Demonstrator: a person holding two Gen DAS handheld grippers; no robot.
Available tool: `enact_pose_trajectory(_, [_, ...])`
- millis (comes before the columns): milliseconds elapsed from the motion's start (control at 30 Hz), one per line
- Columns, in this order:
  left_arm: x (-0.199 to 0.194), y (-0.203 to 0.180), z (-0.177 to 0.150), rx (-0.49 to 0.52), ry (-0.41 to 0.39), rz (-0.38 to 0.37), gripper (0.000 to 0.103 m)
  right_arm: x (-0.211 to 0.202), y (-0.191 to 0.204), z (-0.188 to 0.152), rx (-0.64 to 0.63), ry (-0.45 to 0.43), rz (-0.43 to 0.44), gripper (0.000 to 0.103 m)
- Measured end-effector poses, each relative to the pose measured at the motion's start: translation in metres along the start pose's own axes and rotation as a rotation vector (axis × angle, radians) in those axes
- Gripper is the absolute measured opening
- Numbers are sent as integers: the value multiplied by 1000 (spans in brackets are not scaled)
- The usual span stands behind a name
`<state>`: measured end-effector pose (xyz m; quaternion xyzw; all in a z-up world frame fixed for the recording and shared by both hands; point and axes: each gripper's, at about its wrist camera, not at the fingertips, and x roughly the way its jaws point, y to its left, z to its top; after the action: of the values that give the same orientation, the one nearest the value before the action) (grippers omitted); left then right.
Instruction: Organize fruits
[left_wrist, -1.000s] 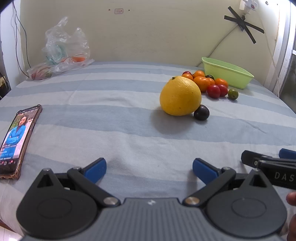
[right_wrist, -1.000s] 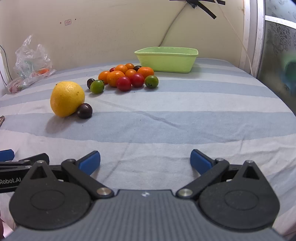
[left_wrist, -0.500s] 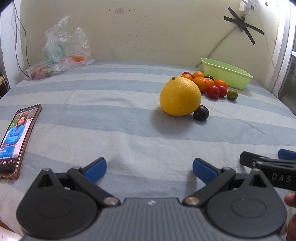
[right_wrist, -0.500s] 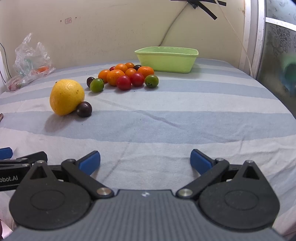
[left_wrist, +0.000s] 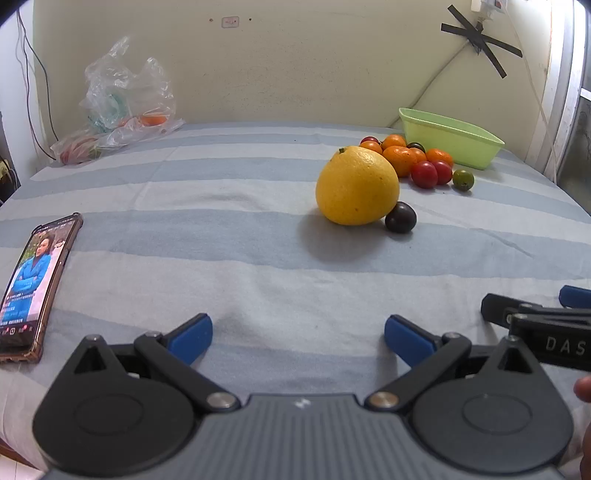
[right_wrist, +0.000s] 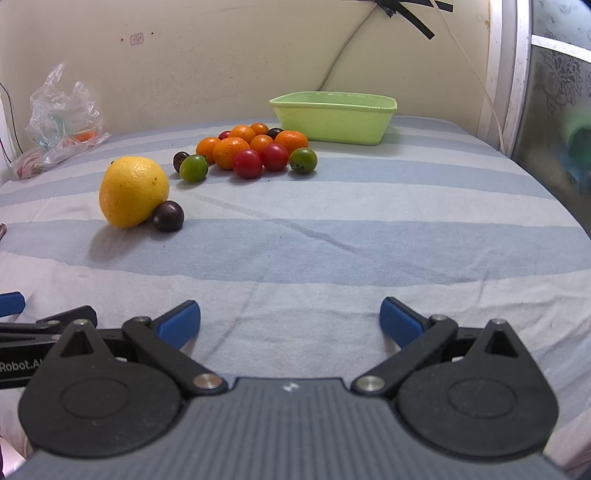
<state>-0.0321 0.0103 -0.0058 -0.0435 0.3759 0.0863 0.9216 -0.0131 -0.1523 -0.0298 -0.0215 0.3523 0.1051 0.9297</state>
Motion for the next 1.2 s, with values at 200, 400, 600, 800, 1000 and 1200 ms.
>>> enact_pose_trajectory(200, [1, -1, 0, 2, 2, 1, 103, -1, -1, 0, 3, -6, 6, 103])
enact_pose_trajectory(400, [1, -1, 0, 2, 2, 2, 103, -1, 1, -2, -9, -11, -4, 103])
enact_pose_trajectory(600, [1, 0, -1, 3, -2, -1, 103, -1, 2, -2, -14, -16, -11, 103])
enact_pose_trajectory(800, [0, 1, -2, -2, -9, -1, 103, -2, 3, -3, -21, -25, -13, 103])
enact_pose_trajectory(1000, [-2, 12, 1, -34, -25, -40, 103, -7, 0, -4, -11, -55, 38, 103])
enact_pose_trajectory(1200, [-6, 38, 7, -72, -127, -26, 103, -17, 9, -1, -85, -154, 71, 103])
